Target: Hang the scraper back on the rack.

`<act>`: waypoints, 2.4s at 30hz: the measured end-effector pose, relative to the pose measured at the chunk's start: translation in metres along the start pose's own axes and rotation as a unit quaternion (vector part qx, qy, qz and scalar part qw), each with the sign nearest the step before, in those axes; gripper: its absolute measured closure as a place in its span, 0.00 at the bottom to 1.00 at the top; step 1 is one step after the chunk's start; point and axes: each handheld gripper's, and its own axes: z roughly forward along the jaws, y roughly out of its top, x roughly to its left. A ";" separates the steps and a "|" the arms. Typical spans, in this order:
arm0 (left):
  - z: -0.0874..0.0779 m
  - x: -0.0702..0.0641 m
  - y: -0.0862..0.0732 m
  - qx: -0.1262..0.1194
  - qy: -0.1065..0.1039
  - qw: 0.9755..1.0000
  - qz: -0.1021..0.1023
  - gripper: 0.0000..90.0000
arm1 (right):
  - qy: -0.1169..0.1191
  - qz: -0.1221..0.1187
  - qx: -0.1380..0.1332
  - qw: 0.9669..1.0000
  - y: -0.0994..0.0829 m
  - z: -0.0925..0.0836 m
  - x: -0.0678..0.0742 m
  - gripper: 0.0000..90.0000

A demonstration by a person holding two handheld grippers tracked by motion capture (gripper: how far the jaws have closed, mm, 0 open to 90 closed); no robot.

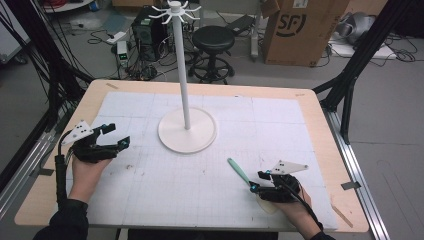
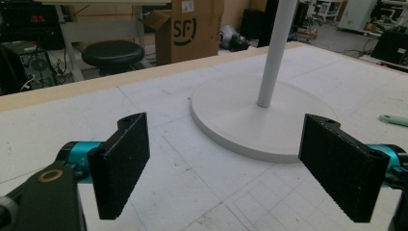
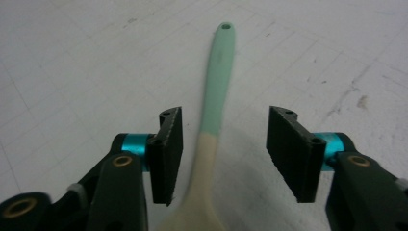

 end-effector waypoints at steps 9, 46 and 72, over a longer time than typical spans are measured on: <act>0.000 -0.001 0.000 0.005 -0.001 1.000 0.002 0.21 | -0.013 -0.016 0.035 0.999 -0.001 0.007 0.006 0.71; 0.005 -0.005 -0.002 0.024 -0.004 1.000 0.012 0.22 | 0.014 0.032 0.005 0.999 0.032 0.000 0.000 0.90; 0.008 -0.005 -0.004 0.034 -0.016 0.999 0.004 0.21 | 0.086 -0.012 -0.128 0.988 0.178 -0.078 -0.022 0.90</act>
